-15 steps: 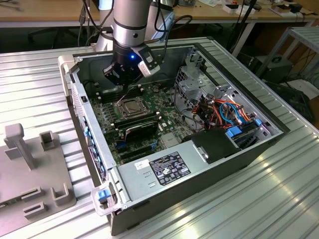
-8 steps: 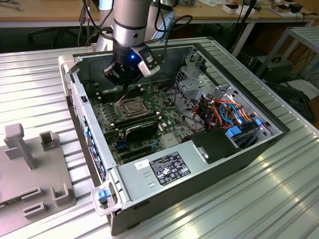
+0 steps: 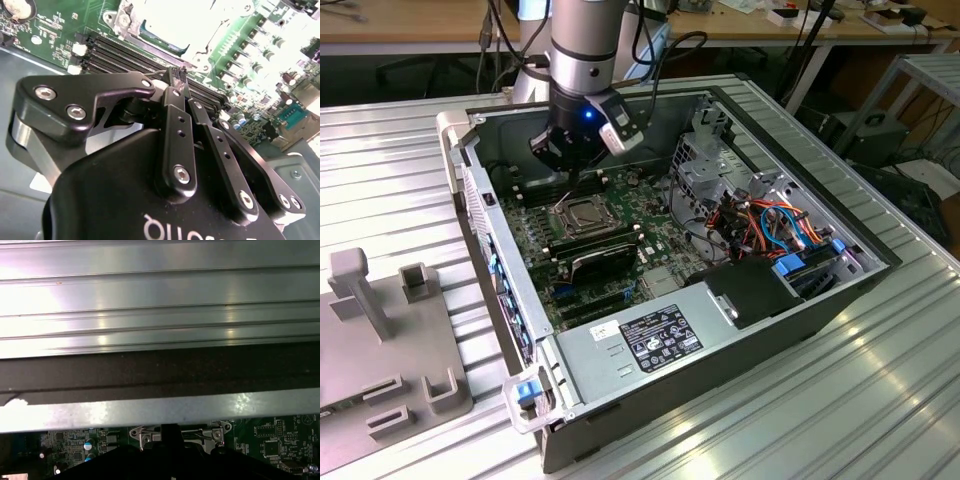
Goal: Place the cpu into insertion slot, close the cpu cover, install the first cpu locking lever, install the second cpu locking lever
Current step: 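Install the first cpu locking lever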
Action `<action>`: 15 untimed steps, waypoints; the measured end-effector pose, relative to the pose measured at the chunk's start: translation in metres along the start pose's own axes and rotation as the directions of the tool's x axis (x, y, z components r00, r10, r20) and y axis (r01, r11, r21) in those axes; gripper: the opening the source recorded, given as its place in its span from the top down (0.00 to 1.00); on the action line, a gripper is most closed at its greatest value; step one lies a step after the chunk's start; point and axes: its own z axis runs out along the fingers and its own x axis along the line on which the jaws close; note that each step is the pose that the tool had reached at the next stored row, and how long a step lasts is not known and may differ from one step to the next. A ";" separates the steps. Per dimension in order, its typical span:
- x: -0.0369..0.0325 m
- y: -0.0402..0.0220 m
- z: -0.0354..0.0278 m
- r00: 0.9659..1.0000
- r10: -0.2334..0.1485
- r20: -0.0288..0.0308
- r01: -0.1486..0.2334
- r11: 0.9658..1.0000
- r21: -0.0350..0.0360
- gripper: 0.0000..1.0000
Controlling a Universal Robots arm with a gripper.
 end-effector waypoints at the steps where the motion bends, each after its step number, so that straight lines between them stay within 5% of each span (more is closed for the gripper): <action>1: -0.0018 0.0001 0.0009 1.000 0.000 0.000 0.000 1.000 0.000 0.89; 15: -0.0188 0.0018 0.0189 1.000 -0.002 0.000 0.002 1.000 0.000 0.89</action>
